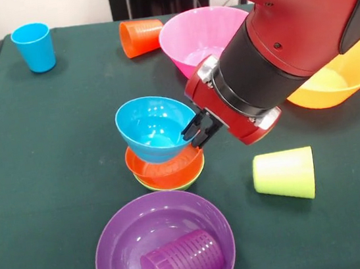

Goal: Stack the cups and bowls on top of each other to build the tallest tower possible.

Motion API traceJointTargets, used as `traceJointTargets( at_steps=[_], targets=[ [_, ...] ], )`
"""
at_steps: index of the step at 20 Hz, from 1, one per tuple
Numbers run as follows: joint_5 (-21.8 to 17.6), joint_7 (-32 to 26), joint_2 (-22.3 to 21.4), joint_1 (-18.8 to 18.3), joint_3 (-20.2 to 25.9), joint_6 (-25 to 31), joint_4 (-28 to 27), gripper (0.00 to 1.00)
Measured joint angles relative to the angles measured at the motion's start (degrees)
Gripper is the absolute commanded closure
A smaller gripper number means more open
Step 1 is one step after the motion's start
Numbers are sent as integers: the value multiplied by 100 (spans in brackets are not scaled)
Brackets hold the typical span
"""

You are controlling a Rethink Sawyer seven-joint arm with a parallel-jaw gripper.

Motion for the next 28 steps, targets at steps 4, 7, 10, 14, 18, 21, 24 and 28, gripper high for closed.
traceJointTargets(
  at_steps=[4, 7, 10, 14, 18, 21, 24, 28],
  targets=[
    [5, 124, 5, 12, -2, -61, 3, 100],
    [6, 253, 10, 29, -4, -69, 6, 100],
    [8, 342, 15, 41, -4, -70, 6, 100],
    [12, 447, 22, 49, -4, -69, 7, 100],
    [13, 509, 27, 52, -4, -69, 14, 100],
    [27, 510, 34, 53, -5, -70, 15, 100],
    [33, 510, 35, 53, -5, -70, 15, 100],
    [51, 510, 34, 53, -5, -70, 15, 100]
  ],
)
